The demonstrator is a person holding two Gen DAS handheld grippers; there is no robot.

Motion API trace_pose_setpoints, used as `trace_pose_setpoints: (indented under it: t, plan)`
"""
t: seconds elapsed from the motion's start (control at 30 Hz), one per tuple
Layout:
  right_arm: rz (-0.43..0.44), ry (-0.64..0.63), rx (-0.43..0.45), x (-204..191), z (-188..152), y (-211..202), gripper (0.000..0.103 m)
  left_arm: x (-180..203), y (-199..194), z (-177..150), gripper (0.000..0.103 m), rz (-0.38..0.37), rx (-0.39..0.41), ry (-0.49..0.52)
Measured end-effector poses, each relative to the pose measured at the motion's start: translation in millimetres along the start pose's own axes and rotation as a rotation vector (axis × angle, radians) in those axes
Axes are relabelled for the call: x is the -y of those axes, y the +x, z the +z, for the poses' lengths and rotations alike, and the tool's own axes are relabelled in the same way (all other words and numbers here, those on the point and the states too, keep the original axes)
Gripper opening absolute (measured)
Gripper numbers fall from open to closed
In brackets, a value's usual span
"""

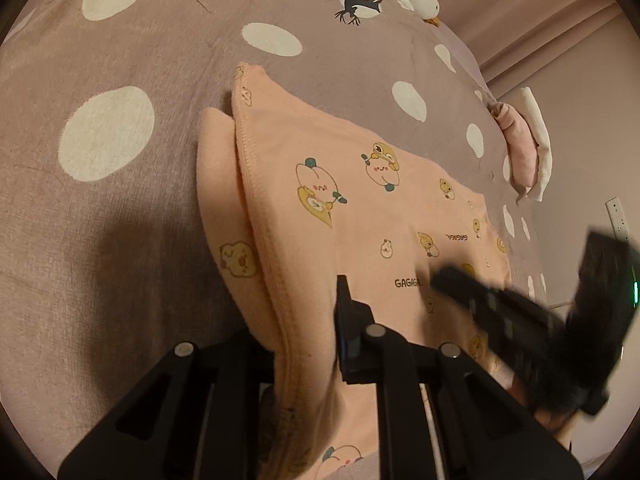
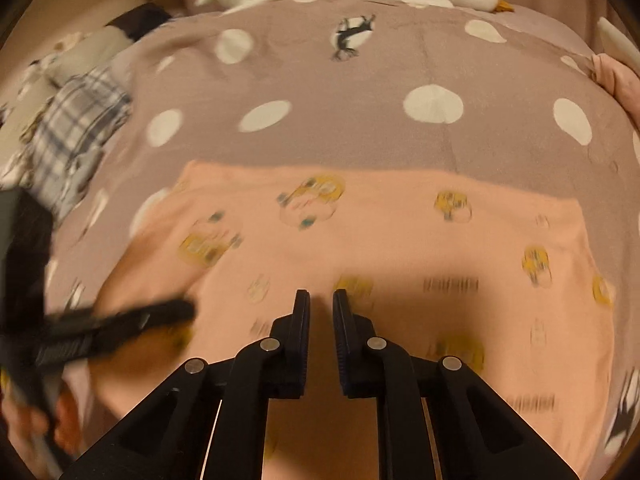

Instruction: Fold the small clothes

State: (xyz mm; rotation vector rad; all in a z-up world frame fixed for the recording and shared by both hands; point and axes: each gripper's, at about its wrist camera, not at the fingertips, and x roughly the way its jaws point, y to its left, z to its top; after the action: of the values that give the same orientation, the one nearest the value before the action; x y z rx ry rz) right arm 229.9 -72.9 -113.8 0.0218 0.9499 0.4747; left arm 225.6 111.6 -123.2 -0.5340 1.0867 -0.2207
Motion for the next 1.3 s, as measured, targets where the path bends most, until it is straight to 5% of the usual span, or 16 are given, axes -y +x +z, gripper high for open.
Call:
trace_pose_setpoints:
  t: [0.33, 0.47, 0.63, 0.83, 0.9, 0.97, 1.07, 1.17, 1.3]
  plan:
    - [0.009, -0.068, -0.121, -13, -49, -19, 0.015, 20, -5, 1, 0.012, 0.038, 0.007, 0.035]
    - [0.108, 0.041, -0.057, 6, -42, -38, 0.015, 40, -11, 1, 0.011, 0.044, 0.017, 0.076]
    - [0.238, 0.321, 0.047, 57, -24, -42, 0.019, 74, -11, 1, 0.011, 0.053, 0.012, 0.147]
    - [0.435, 0.579, 0.101, 103, -30, -28, 0.037, 116, 14, -1, 0.015, 0.075, -0.052, 0.237]
    - [0.5, 0.663, 0.093, 116, -38, -19, 0.042, 128, 27, -3, 0.028, 0.055, -0.095, 0.26]
    - [0.524, 0.711, 0.084, 123, -45, -14, 0.047, 137, 39, -2, 0.041, 0.033, -0.132, 0.28]
    - [0.529, 0.754, 0.1, 132, -47, -17, 0.051, 146, 48, -3, 0.047, 0.007, -0.153, 0.308]
    - [0.549, 0.784, 0.12, 141, -47, -20, 0.058, 153, 50, -5, 0.05, -0.106, -0.199, 0.339]
    - [0.552, 0.78, 0.11, 149, -47, -20, 0.058, 151, 40, -4, 0.05, -0.05, -0.146, 0.373]
